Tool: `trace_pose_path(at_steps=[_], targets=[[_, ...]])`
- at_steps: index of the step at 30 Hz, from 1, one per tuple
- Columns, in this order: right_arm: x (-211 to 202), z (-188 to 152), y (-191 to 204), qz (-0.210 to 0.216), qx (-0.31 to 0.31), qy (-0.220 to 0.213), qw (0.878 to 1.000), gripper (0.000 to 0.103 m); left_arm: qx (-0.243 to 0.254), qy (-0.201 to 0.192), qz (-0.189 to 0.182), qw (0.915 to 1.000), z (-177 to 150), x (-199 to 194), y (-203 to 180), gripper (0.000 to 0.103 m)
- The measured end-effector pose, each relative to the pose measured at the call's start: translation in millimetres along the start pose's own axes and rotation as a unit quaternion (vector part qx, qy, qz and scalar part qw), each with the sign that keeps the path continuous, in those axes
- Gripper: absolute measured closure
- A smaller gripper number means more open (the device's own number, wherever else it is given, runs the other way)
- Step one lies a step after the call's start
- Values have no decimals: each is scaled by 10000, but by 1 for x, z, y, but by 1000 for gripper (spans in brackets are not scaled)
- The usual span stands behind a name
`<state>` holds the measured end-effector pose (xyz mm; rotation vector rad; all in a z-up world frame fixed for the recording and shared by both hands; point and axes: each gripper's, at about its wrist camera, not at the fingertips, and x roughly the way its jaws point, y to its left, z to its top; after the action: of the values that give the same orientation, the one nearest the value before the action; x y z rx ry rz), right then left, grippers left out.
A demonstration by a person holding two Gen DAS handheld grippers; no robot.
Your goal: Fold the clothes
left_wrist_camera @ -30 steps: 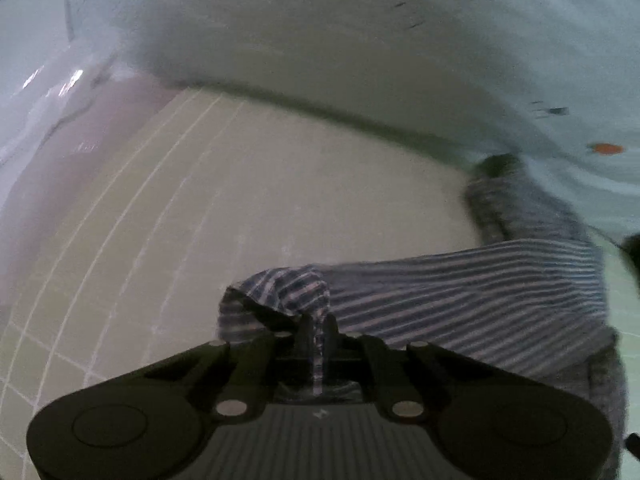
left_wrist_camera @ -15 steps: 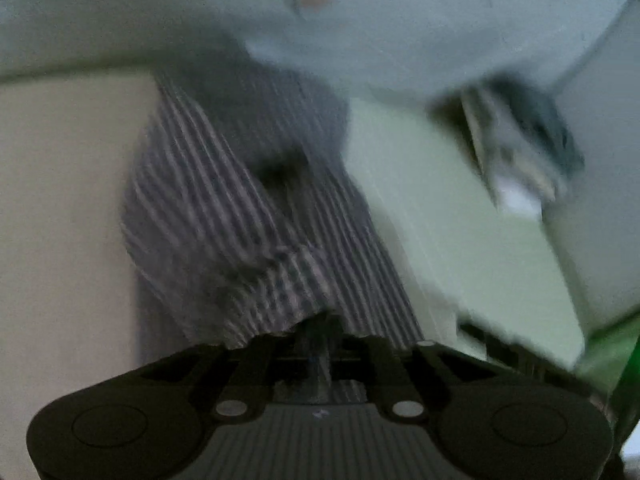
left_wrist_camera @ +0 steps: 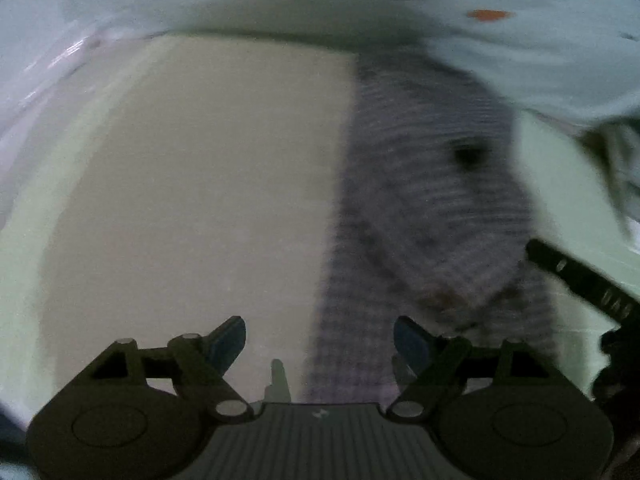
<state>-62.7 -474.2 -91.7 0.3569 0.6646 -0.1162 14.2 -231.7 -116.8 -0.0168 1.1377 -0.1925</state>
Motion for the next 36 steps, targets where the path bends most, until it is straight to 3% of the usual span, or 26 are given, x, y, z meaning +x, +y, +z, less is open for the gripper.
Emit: trace_pose_path(at_steps=[1,4,8,10,13,18,22,25,28,33,36], targets=[[8,3,8,112,-83,78,9999,21,-78,39,57,9999,-2,1,6,21],[28,7,21,384,-155,321,9986,40,-233,158,232,9993,-6,3,20,21],[43,3,26,394,-10,662,9970,60,-232,156,215,9994,-9,0,30,21],[42,1,23,423,7,717,9965,100,-231,172,178,9994,-7,0,32,21],[27,1,23,516,39,547,9972,100,-108,139,53,9998,-4,1,31,21],[-25,-3,13,653,679,202,9953,101,169,162,-212,9995,6,11,17,21],[-48,-28,-15,180,1296,406,9906,101,378,303,-373,9981,8,26,4,21],[-52,-49,-30,-506,1245,771,9879,101,532,405,-412,9969,4,31,-4,21],[-78,-53,-40,-134,1798,529,9822,101,610,470,-452,9960,2,35,-9,21],[-76,-81,-51,-546,2065,1052,9712,101,722,558,-385,9951,-4,41,-12,21],[-89,-82,-55,-349,2227,750,9714,101,733,625,-339,9948,-11,42,-11,21]])
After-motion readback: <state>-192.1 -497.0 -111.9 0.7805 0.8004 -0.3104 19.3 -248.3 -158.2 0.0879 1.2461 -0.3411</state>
